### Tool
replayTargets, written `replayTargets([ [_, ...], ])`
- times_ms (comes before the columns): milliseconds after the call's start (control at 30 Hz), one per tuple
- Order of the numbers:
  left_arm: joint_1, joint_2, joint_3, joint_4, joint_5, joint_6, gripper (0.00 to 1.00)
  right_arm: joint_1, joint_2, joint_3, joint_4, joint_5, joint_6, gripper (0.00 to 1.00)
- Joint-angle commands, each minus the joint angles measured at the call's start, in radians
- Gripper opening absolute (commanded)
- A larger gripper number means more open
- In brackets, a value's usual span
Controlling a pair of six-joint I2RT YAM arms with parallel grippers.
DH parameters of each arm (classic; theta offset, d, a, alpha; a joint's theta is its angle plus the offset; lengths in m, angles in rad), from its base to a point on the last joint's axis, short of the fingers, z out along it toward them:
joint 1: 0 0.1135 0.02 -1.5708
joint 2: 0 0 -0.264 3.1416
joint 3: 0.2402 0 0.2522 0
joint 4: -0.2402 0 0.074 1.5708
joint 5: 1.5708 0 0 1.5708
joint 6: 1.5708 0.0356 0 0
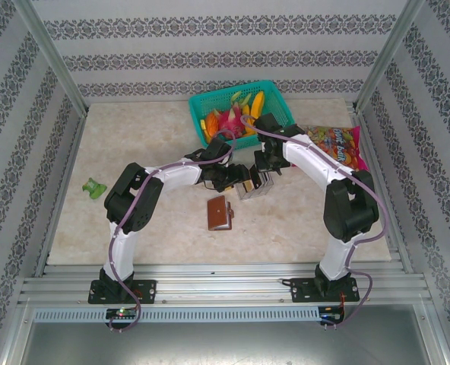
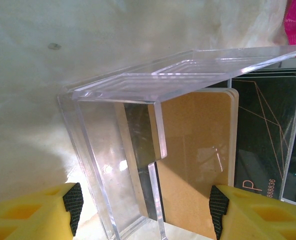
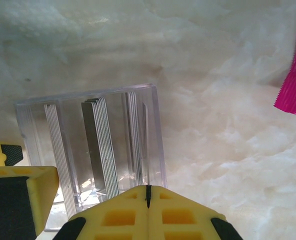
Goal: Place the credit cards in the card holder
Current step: Pick up the credit card from the storage box.
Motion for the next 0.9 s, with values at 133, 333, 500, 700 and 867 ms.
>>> replayTargets([
  [133, -0.014, 0.002, -0.007, 0.029, 0.017, -0.008, 0.7, -0.024, -0.075, 0.004, -0.024, 0.02, 0.009, 0.06],
  [333, -0.014, 0.001, -0.004, 0.029, 0.017, -0.007, 0.7, -0.03, -0.071, -0.009, -0.011, -0.02, 0.012, 0.05],
  [500, -0.015, -0.001, -0.002, 0.026, 0.018, -0.004, 0.7, -0.027, -0.087, -0.016, -0.002, 0.006, 0.021, 0.04],
  [700, -0.015, -0.022, -0.013, 0.036, 0.014, -0.001, 0.7, -0.039, -0.156, -0.013, -0.005, 0.017, 0.022, 0.03],
  [867, -0.011, -0.069, -0.028, 0.041, -0.01, 0.013, 0.71, -0.065, -0.229, -0.03, 0.026, -0.069, 0.039, 0.03],
])
